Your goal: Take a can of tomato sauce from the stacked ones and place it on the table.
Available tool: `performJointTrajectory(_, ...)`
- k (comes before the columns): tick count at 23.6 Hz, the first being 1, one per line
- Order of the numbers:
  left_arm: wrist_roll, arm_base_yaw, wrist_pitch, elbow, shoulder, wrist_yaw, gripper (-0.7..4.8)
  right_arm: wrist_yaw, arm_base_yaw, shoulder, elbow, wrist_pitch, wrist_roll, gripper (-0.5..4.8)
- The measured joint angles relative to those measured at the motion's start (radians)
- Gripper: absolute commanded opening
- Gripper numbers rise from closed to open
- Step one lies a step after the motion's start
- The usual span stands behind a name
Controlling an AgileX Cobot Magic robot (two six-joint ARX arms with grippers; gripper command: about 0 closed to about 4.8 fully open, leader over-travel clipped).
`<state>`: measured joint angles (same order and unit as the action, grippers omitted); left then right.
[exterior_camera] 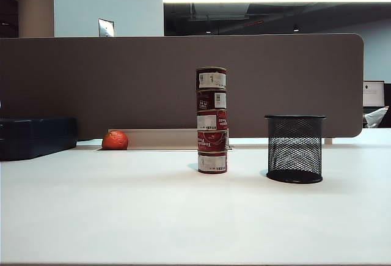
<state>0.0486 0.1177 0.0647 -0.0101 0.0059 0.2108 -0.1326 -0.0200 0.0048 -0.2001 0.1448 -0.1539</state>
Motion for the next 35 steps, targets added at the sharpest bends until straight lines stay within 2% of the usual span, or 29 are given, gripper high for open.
performJointTrajectory(3,0.0,0.0,0.0,0.0,0.0,0.056,-0.06,-0.016,0.0,0.056,-0.101,0.057,-0.008,-0.08)
performJointTrajectory(7,0.0,0.0,0.0,0.0,0.0,0.061,-0.06,-0.114,0.0,0.217,-0.23,0.076,-0.01,-0.01)
performJointTrajectory(8,0.0,0.0,0.0,0.0,0.0,0.061,-0.06,-0.139,0.0,0.262,-0.261,0.086,-0.01,0.1)
performJointTrajectory(9,0.0,0.0,0.0,0.0,0.0,0.061,-0.06,-0.154,0.0,0.298,-0.287,0.092,-0.01,0.57)
performJointTrajectory(10,0.0,0.0,0.0,0.0,0.0,0.062,-0.06,-0.178,0.0,0.384,-0.35,0.106,-0.009,0.69)
performJointTrajectory(15,0.0,0.0,0.0,0.0,0.0,0.063,-0.06,-0.253,0.0,0.57,-0.497,0.116,-0.01,0.85)
performJointTrajectory(19,0.0,0.0,0.0,0.0,0.0,0.063,-0.06,-0.303,-0.021,0.711,-0.616,0.123,-0.01,2.15)
performJointTrajectory(23,0.0,0.0,0.0,0.0,0.0,0.063,-0.06,-0.31,-0.102,0.857,-0.75,0.119,-0.01,2.72)
performJointTrajectory(27,0.0,0.0,0.0,0.0,0.0,0.063,-0.06,-0.309,-0.233,1.092,-0.909,0.115,-0.01,4.17)
performJointTrajectory(28,-0.001,0.0,0.0,0.0,0.0,0.063,-0.06,-0.31,-0.246,1.124,-0.924,0.114,-0.01,4.68)
performJointTrajectory(35,0.0,0.0,0.0,0.0,0.0,0.063,-0.06,-0.285,-0.347,1.416,-1.084,0.106,-0.01,4.79)
